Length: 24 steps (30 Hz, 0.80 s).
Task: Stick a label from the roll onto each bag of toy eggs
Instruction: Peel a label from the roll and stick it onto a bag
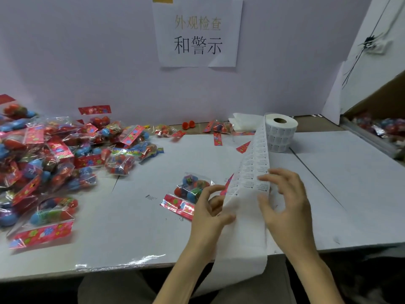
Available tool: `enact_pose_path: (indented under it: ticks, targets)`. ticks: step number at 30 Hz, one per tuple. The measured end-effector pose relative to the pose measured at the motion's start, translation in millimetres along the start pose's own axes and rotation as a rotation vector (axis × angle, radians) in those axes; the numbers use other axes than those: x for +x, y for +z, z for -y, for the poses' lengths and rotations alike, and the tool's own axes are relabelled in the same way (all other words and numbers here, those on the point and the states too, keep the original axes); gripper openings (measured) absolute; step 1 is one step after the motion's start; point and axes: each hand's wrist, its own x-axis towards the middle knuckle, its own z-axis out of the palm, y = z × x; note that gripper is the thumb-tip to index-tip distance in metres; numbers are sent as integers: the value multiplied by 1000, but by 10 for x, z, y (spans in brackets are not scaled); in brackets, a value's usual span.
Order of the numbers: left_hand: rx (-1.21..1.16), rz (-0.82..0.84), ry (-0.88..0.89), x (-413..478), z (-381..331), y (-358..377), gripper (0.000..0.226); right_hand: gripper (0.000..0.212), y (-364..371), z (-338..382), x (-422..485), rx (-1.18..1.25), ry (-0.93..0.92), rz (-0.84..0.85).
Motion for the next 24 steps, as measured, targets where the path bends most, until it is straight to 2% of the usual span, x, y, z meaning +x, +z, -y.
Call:
enact_pose_path:
  ticks: [2,6,14,19,24]
  targets:
    - [11,6,38,-22,-3,14,59,30,35,23,17,-37,-98,102]
    - [10,-2,62,-37,-20,11,58,29,100,-48,73,-117,-66,262]
    - [50,28,70,-42,-31,-10,59,28,91,-167,161,-154,-71,334]
    - [88,23,56,-42,-52,-24,65,17,54,-176,278,-122,-99,376]
    - [126,18,93,-58,-60,-6,68,11,0,-190,435,-48,-77,494]
